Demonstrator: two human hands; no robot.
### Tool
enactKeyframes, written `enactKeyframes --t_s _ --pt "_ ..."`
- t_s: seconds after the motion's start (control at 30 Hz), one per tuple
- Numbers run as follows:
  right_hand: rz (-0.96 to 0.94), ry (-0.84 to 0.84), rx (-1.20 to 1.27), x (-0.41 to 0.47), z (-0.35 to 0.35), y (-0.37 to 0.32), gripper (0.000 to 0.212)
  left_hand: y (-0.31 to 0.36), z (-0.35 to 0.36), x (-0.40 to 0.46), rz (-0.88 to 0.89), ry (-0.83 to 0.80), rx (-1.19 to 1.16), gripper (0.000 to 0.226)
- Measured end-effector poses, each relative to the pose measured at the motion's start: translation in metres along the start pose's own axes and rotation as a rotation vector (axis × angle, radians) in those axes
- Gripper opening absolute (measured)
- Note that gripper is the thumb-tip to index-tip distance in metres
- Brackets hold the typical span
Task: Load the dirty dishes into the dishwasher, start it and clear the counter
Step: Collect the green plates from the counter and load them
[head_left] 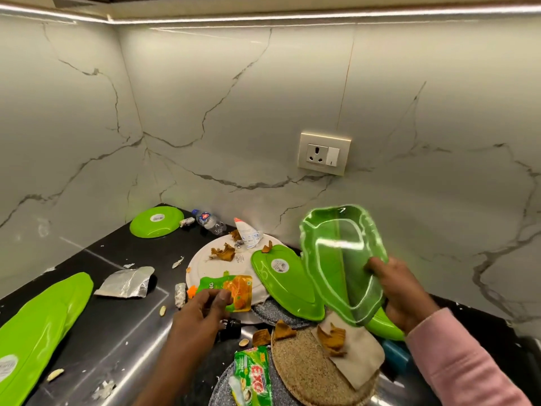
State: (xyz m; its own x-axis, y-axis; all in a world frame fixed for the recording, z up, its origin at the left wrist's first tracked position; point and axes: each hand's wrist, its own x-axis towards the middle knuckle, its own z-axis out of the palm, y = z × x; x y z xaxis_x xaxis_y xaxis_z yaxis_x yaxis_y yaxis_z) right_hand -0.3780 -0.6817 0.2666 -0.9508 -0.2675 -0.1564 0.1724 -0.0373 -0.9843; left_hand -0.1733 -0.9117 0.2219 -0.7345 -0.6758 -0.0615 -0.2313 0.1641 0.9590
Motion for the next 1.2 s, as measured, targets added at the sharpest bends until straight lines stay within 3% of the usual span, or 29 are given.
enactKeyframes --t_s 0.13,0.27,0.37,0.43,0.5,0.6,0.7,0.8,0.97,1.03,1.13,1.2 --pt "0.135 -0.194 0.042 -0.04 0.02 0.024 0.026 0.015 0.031 -0.001 -0.176 -0.137 -0.314 0.074" --pt "0.26 -0.324 0.025 -0.061 0.04 0.054 0.028 0.012 0.05 -0.001 -0.313 -0.144 -0.481 0.063" --pt "0.323 -0.448 0.06 -0.061 0.048 0.065 0.025 -0.001 0.048 -0.003 -0.333 0.022 -0.552 0.062" --pt "0.316 -0.458 0.009 -0.048 0.053 0.069 0.042 -0.006 0.043 -0.006 -0.338 0.154 -0.595 0.05" --pt "0.123 -0.355 -0.214 -0.024 0.058 0.076 0.058 -0.01 0.035 -0.006 -0.299 0.265 -0.589 0.033" --pt "-0.266 -0.324 -0.991 0.018 0.07 0.102 0.069 -0.016 0.016 -0.004 -0.28 0.395 -0.568 0.031" --pt "-0.289 -0.379 -1.409 0.042 0.088 0.128 0.089 -0.025 -0.003 -0.004 -0.28 0.482 -0.537 0.033" --pt "-0.25 -0.389 -1.532 0.053 0.102 0.142 0.091 -0.03 -0.016 -0.004 -0.259 0.522 -0.506 0.029" --pt "-0.314 -0.355 -1.724 0.07 0.108 0.146 0.05 -0.026 -0.029 -0.009 -0.24 0.548 -0.479 0.027" --pt "-0.407 -0.312 -1.753 0.074 0.104 0.141 0.05 -0.026 -0.03 -0.009 -0.225 0.545 -0.489 0.028" --pt "-0.731 -0.053 -1.558 0.079 0.091 0.095 0.041 -0.026 -0.026 -0.008 -0.211 0.533 -0.494 0.036" --pt "-0.741 0.086 -1.319 0.073 0.082 0.065 0.035 -0.026 -0.019 -0.007 -0.211 0.539 -0.495 0.044"
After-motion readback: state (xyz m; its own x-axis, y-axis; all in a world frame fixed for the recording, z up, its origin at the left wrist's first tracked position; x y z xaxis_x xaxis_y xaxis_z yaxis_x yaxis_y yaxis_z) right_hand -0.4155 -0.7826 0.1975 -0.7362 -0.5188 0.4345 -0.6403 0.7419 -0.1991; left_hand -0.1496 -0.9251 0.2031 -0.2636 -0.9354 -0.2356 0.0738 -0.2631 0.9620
